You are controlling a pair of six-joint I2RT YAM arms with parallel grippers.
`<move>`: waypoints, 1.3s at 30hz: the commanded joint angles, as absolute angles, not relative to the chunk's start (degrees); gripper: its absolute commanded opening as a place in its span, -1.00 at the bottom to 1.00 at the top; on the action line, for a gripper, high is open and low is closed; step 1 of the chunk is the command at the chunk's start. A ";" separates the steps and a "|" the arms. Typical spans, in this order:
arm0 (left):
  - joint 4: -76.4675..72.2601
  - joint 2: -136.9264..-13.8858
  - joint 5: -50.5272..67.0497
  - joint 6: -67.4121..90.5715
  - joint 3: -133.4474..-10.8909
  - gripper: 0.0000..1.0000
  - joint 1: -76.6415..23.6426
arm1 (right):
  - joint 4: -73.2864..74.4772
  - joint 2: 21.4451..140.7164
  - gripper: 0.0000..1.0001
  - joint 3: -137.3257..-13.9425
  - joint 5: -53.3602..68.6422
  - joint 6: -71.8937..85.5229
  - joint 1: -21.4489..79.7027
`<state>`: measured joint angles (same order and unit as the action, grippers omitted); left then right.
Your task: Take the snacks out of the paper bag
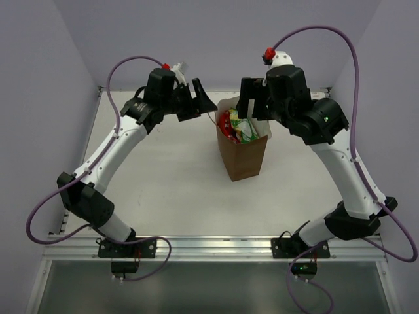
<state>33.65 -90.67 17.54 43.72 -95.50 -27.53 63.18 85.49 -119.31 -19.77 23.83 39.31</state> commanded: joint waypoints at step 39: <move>34.37 -85.25 14.41 47.46 -93.43 -0.83 -31.11 | 61.35 105.12 0.42 -121.20 -8.52 20.92 30.50</move>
